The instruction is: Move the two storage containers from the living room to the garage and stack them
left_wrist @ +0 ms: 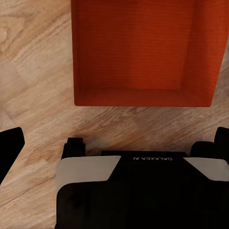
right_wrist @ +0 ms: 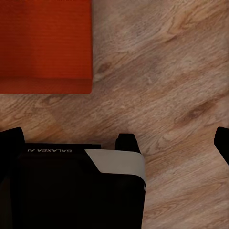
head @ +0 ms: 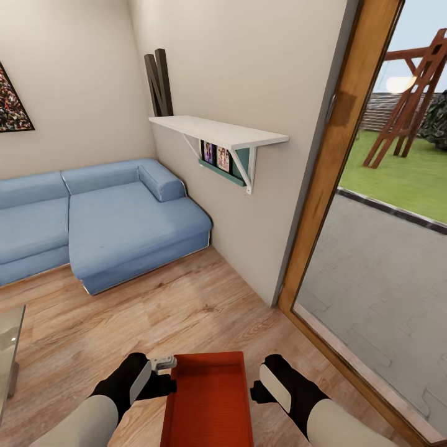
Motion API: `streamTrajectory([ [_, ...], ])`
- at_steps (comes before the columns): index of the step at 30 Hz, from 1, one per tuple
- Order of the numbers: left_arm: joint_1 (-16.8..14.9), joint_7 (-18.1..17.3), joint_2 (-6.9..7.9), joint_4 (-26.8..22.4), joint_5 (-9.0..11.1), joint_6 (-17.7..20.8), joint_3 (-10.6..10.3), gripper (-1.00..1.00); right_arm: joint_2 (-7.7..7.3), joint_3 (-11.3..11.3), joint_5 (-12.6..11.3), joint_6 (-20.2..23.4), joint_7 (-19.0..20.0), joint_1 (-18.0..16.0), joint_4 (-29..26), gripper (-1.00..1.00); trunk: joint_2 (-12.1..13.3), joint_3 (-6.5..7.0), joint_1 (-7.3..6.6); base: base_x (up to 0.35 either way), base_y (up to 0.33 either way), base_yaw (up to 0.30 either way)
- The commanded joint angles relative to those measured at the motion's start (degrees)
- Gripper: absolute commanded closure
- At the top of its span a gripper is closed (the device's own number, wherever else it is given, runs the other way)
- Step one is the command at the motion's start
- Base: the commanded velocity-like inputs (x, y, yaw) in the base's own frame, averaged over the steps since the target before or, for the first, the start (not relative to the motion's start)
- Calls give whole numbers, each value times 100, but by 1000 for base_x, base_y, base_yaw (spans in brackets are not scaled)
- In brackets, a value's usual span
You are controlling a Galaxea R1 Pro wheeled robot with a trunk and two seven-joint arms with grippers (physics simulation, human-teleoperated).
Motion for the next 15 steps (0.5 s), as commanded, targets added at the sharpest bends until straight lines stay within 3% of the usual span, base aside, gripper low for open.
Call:
streamTrajectory([
  [1, -2, 8, -4, -8, 20, 31, 31, -100, -4, 35, -61, 11, -51, -8, -7, -100, -5, -6, 1, 0, 0, 0],
  [4, -2, 16, -4, -7, 20, 31, 32, -100, -4, 35, -61, 11, -49, -6, -7, -100, -45, -29, 23, 0, 0, 0],
  [15, -2, 20, -4, -6, 20, 31, 30, -100, -4, 30, -61, 11, -49, -9, -8, -100, -486, -315, 264, 0, 0, 0],
])
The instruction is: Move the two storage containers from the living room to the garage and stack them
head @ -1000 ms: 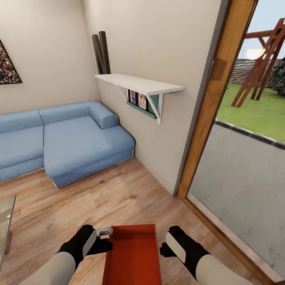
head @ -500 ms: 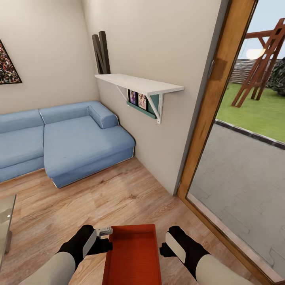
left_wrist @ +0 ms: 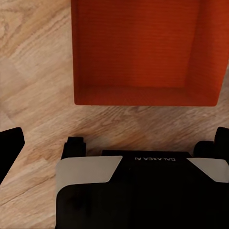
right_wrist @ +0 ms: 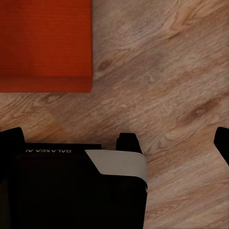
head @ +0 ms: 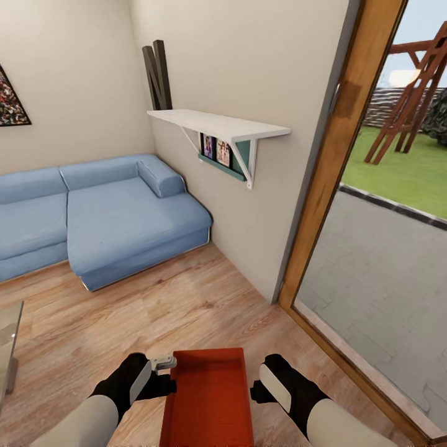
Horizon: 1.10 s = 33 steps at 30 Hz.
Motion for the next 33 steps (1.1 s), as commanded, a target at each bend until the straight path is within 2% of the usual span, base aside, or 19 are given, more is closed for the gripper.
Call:
streamTrajectory([
  [1, -2, 5, -4, -8, 23, 31, 31, -100, -4, 34, -60, 11, -53, -5, -7, -100, -46, -34, 23, 0, 0, 0],
  [25, -2, 8, -9, -24, 29, 31, 40, -100, -8, 48, -54, 10, -53, -3, -19, -100, -1009, -680, 550, 0, 0, 0],
  [33, -2, -3, -10, -26, 26, 31, 33, -100, -9, 43, -53, 8, -53, -5, -33, -100, -1009, -712, 550, 0, 0, 0],
])
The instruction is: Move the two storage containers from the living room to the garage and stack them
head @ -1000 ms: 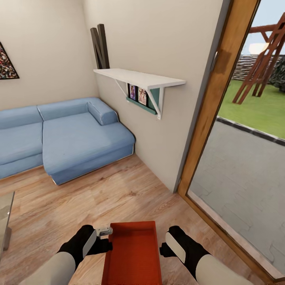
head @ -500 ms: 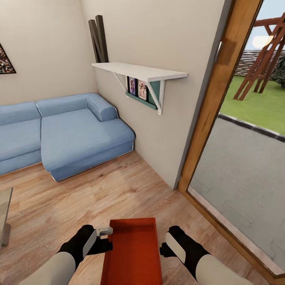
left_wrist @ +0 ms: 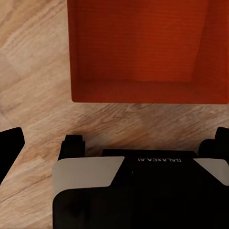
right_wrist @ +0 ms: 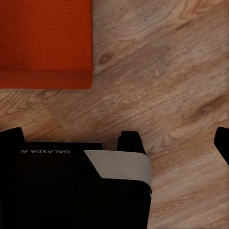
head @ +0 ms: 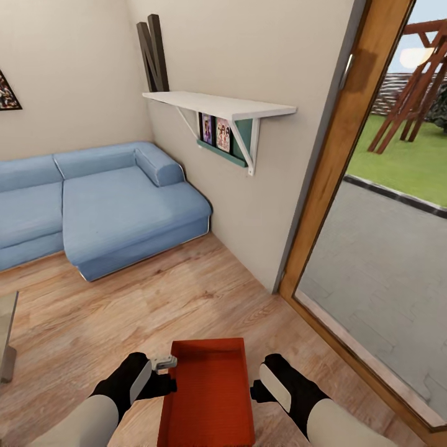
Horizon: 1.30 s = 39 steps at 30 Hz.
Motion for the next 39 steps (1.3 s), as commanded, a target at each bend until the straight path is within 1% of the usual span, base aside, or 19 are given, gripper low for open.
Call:
streamTrajectory([
  [1, -1, 1, -5, -8, 20, 31, 31, -100, -2, 34, -60, 11, -53, -6, -7, -100, -3, -6, 0, 0, 0, 0],
  [6, -1, -25, -4, -8, 28, 31, 40, -100, -3, 33, -59, 11, -53, -4, -7, -100, -3, -6, 0, 0, 21, 0],
  [14, -1, -22, -6, -8, 30, 31, 40, -100, -2, 33, -62, 8, -53, -4, -7, -100, -3, -6, 0, 0, 146, 0],
  [23, -1, -74, -6, -22, 93, 23, 97, -100, -2, 25, -58, 4, -53, -2, -6, -100, -3, -6, 0, 0, 12, 0],
  [31, -1, -76, -6, -26, 97, 22, 91, -100, 0, 26, -58, -2, -53, -1, 0, -100, -3, -6, 0, 0, 0, 0],
  [39, -3, -64, -16, -26, 70, 8, 40, -100, 1, 24, -59, -5, -53, -2, 24, -100, -3, -6, 0, 0, 0, 0],
])
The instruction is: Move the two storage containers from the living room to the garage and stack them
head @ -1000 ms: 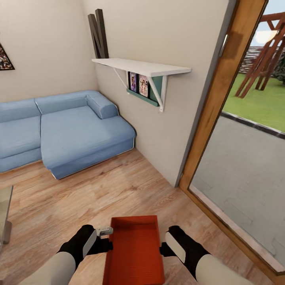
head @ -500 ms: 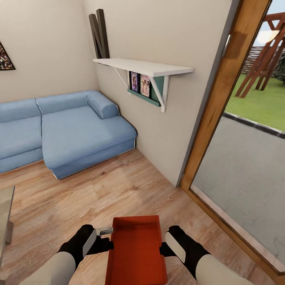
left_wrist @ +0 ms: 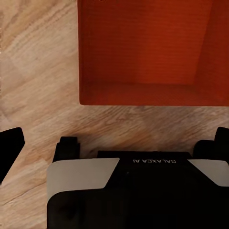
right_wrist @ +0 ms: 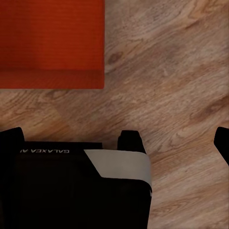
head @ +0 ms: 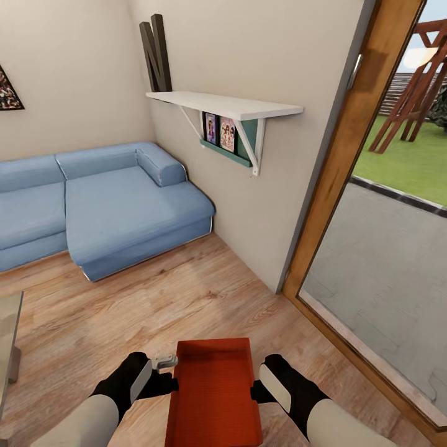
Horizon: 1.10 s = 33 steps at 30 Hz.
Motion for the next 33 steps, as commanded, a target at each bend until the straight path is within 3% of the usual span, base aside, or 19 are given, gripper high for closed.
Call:
streamTrajectory([
  [1, -1, 9, -9, -8, 10, 30, 30, -100, -4, 35, -60, 10, -53, -5, -6, -100, -3, -5, 0, 0, 0, 0],
  [33, -9, 42, 5, -8, -16, -16, 31, -100, -6, 35, -61, 10, -53, -3, -2, -100, -3, -5, 0, 0, 0, 0],
])
